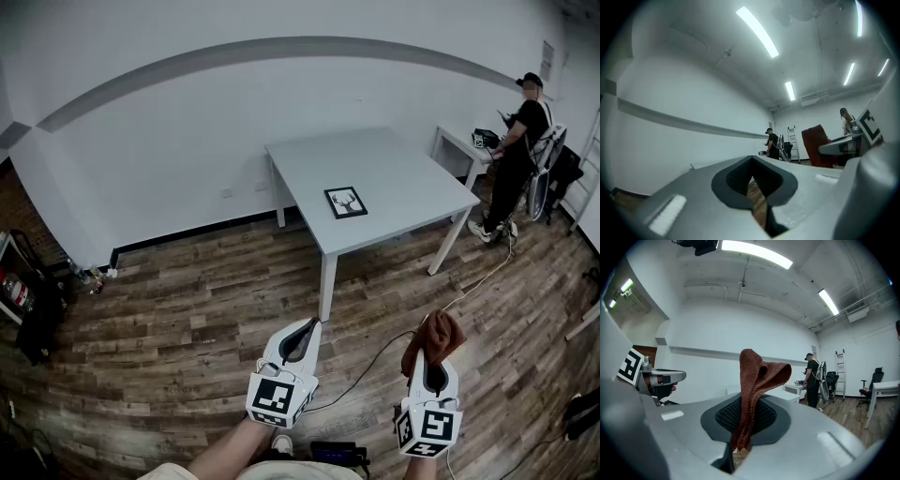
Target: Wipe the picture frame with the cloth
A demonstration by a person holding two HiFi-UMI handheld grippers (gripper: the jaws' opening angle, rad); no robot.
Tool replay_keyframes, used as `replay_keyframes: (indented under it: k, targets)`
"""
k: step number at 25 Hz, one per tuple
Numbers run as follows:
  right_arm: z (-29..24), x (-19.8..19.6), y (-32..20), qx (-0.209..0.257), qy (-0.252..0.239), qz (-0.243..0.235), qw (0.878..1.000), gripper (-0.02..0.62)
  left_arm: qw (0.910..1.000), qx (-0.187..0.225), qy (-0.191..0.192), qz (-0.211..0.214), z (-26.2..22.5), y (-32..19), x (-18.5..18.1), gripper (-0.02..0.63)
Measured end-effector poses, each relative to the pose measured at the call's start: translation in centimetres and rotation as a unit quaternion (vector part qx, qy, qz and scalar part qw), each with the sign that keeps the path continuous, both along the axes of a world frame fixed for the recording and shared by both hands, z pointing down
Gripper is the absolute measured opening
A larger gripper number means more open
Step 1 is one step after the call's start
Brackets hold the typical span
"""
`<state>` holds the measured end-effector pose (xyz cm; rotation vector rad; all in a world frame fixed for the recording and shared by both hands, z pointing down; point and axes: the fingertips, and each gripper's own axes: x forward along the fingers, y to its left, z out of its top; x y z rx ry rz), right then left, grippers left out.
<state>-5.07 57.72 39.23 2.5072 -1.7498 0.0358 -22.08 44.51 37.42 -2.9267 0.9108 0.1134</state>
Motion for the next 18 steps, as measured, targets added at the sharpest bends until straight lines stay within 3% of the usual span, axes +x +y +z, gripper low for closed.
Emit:
replay_keyframes:
  k: [18]
  targets:
    - [1.1, 5.2, 3.8, 0.005, -0.015, -0.016, 1.000, 0.057, 0.9995, -0.008, -0.008, -0.030, 0.9, 4.1, 4.5, 0.002]
